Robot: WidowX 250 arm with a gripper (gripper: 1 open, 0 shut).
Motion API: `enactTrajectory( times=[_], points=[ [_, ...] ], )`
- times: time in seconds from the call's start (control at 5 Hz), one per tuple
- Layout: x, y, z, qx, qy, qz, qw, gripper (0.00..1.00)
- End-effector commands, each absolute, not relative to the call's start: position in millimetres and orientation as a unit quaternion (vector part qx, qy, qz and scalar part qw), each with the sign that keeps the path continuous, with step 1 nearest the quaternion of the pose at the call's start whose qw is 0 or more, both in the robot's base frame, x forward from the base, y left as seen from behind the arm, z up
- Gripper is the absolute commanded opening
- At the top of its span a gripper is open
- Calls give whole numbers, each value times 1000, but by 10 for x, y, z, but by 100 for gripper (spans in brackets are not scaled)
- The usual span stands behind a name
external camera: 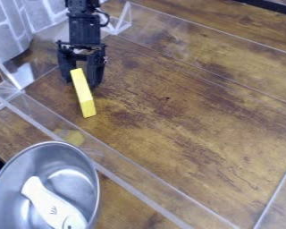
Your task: Move the yellow butter to the left side of the table
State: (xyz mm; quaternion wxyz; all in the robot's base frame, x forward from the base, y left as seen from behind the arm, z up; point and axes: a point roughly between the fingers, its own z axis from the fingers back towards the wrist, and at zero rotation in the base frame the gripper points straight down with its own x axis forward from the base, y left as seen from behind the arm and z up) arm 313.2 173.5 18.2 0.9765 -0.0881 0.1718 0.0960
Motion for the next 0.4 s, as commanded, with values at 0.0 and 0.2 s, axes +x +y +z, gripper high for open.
enactTrajectory(
  times=[0.0, 0.2],
  points=[
    [3074, 1796, 197, -94, 174, 108, 974, 100],
    [3073, 1787, 203, -97, 178, 109, 973, 100]
  ],
)
